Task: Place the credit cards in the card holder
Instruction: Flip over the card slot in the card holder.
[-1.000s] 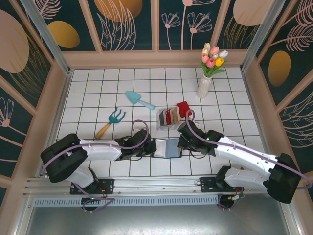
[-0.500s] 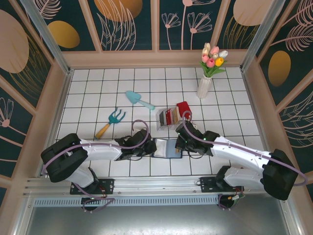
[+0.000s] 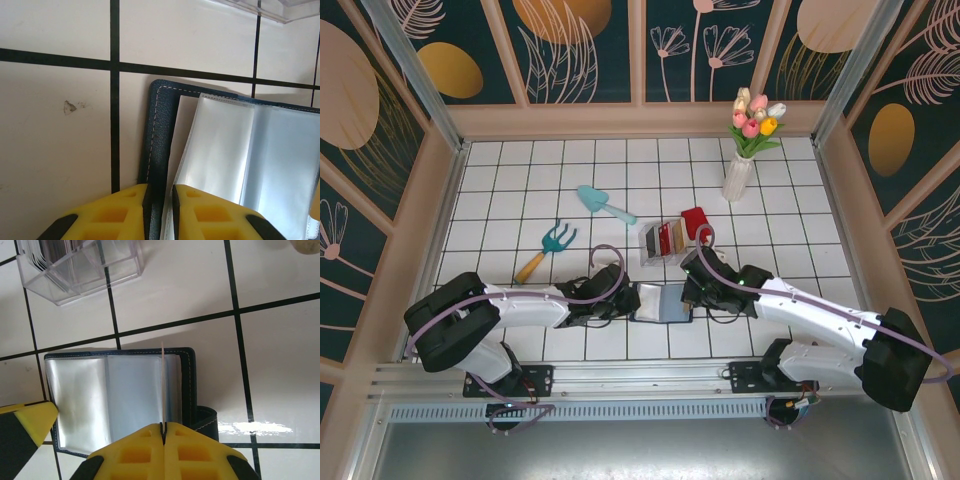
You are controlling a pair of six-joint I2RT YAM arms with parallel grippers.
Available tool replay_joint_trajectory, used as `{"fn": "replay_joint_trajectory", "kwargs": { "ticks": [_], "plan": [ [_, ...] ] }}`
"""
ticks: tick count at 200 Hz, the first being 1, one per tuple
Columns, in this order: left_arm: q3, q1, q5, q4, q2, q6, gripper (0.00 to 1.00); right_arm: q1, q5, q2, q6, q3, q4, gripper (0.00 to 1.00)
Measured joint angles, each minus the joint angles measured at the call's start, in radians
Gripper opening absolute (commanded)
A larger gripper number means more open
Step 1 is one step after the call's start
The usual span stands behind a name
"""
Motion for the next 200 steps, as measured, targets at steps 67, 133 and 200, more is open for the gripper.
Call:
{"fn": "replay_joint_trajectory", "kwargs": {
  "ticks": [67, 133, 200],
  "plan": [
    [0.000, 0.000, 0.000, 0.000, 0.000, 0.000, 0.22, 0.000, 0.001, -0.002, -0.013, 0.000, -0.007, 0.00],
    [0.001, 0.000, 0.000, 0.000, 0.002, 0.000, 0.22, 0.000, -0.002, 0.033, -0.034, 0.000, -0.004, 0.00],
    [0.002, 0.000, 0.002, 0.000, 0.003, 0.000, 0.21, 0.000, -0.040, 0.021, -0.033, -0.001, 0.090, 0.00]
  ]
}}
